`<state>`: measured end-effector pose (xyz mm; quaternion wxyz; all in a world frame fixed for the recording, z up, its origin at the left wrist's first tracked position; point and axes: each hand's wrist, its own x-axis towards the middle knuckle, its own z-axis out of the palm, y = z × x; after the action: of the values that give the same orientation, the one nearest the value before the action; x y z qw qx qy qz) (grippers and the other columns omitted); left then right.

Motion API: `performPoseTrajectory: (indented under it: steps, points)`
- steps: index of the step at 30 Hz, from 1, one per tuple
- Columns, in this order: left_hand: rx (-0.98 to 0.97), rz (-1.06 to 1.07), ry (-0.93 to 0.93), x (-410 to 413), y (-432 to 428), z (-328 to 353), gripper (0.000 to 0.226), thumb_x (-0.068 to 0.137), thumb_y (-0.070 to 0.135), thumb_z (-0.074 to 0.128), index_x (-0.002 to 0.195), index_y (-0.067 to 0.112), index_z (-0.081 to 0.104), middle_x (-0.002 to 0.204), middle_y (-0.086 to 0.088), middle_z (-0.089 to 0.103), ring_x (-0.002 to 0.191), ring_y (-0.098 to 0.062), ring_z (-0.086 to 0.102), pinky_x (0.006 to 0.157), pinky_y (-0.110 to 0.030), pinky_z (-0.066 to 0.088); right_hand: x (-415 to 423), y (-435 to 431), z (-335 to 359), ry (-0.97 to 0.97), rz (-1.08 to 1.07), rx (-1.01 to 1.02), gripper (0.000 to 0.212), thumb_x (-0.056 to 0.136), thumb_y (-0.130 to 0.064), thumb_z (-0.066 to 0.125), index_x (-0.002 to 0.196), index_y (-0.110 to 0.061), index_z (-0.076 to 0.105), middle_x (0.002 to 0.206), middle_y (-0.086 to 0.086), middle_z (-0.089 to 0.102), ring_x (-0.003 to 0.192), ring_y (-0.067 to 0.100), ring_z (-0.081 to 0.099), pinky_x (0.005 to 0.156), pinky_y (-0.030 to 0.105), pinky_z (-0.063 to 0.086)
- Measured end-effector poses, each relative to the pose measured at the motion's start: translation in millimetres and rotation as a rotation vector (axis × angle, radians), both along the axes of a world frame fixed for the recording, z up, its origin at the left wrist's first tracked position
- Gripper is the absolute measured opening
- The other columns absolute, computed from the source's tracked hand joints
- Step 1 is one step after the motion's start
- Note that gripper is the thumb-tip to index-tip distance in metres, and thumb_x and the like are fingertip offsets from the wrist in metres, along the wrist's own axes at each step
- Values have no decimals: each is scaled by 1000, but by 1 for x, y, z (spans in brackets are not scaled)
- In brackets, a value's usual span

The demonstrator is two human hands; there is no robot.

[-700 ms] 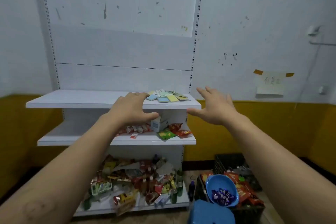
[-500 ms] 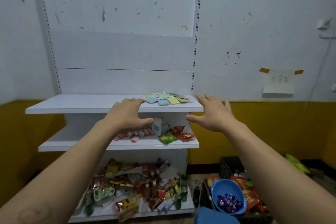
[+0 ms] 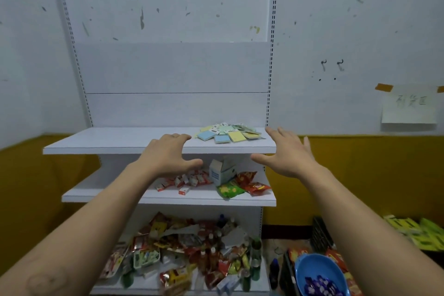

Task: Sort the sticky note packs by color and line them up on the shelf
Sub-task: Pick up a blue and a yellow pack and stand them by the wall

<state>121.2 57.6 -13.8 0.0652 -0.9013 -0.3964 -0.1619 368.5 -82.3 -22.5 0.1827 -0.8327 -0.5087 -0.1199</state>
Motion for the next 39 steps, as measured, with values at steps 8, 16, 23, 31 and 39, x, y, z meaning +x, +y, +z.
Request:
performPoseTrajectory:
  steps: [8,16,23,31,39]
  points:
    - [-6,32,-20,7,49,-12,86,77,73,49,146,24,30,150,-1,38,136,-22,35,107,-44,32,19,52,-7,-10,19,-21,92,74,-80,44,149,-39,12,159,2,17,146,24,15,114,59,6]
    - [-51,13,-63,12,147,-33,85,77,72,49,146,25,29,150,0,37,136,-21,34,108,-44,31,23,146,-17,-17,-10,-57,87,78,-75,46,149,-39,12,159,3,16,145,24,16,114,58,9]
    - [-108,-54,-125,21,250,-49,82,78,68,49,145,25,30,150,1,38,136,-20,33,107,-43,31,24,239,-27,-7,-88,-84,84,79,-72,47,149,-38,16,158,4,19,144,25,19,115,57,15]
    - [-146,-129,-133,57,321,-65,80,79,65,51,145,25,31,149,0,38,135,-21,34,105,-42,32,46,288,-38,-4,-173,-115,83,78,-70,52,148,-37,20,157,4,22,143,25,22,115,54,18]
    - [-151,-146,-94,119,377,-82,78,80,64,49,145,25,30,148,0,39,134,-21,35,104,-41,34,107,343,-63,69,-199,-92,85,77,-66,57,148,-35,22,158,4,21,141,27,27,111,49,28]
